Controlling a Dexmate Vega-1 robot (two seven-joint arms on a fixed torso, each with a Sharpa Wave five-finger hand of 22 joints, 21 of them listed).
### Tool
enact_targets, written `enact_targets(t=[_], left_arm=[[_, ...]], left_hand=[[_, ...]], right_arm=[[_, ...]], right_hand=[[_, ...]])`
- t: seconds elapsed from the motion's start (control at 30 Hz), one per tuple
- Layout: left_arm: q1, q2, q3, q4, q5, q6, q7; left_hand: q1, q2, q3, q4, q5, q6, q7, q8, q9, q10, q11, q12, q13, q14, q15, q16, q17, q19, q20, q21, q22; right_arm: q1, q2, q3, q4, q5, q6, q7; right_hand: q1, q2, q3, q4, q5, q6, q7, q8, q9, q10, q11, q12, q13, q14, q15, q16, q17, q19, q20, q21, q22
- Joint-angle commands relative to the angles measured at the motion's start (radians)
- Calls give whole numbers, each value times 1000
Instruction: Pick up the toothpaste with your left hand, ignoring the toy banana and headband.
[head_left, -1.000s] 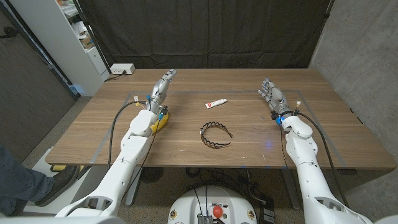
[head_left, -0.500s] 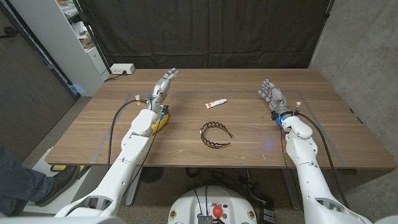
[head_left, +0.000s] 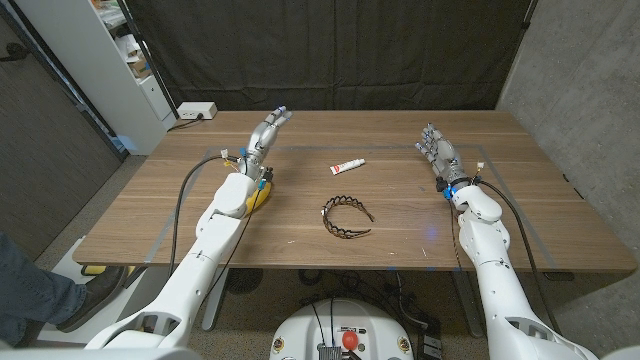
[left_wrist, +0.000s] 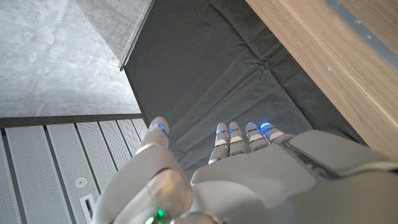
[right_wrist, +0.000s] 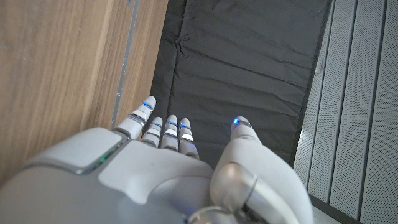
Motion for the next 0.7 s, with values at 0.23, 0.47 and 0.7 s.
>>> enact_targets(t=[0.23, 0.47, 0.7], left_arm=[[7, 18, 29, -39, 94, 4, 60], [14, 19, 30, -52, 98, -1, 64], [19, 23, 39, -65, 134, 6, 89]], left_hand=[[24, -3, 5, -9, 5, 23, -1, 12, 5, 23, -3, 10, 4, 13, 1, 2, 4, -36, 7, -8, 1], [35, -4, 7, -11, 6, 30, -2, 11, 6, 34, -7, 12, 5, 17, -2, 2, 5, -32, 9, -10, 1], [47, -4, 9, -12, 6, 40, -3, 13, 6, 42, -10, 12, 5, 20, -3, 1, 4, -28, 9, -11, 1]], right_arm=[[-4, 1, 2, 1, 13, 20, -5], [-11, 1, 0, -6, 17, 21, -6], [-21, 3, -2, -14, 22, 23, -8]], right_hand=[[2, 6, 3, -2, 4, 11, 2, 4, 6, 7, 2, 5, 3, 7, 5, 1, 4, 6, 3, 9, 5], [1, 6, 2, -3, 4, 11, 2, 4, 6, 8, 2, 5, 3, 7, 6, 0, 4, 5, 4, 9, 5], [1, 6, 2, -4, 4, 10, 2, 3, 6, 6, 2, 4, 3, 7, 6, 0, 4, 5, 3, 9, 5]])
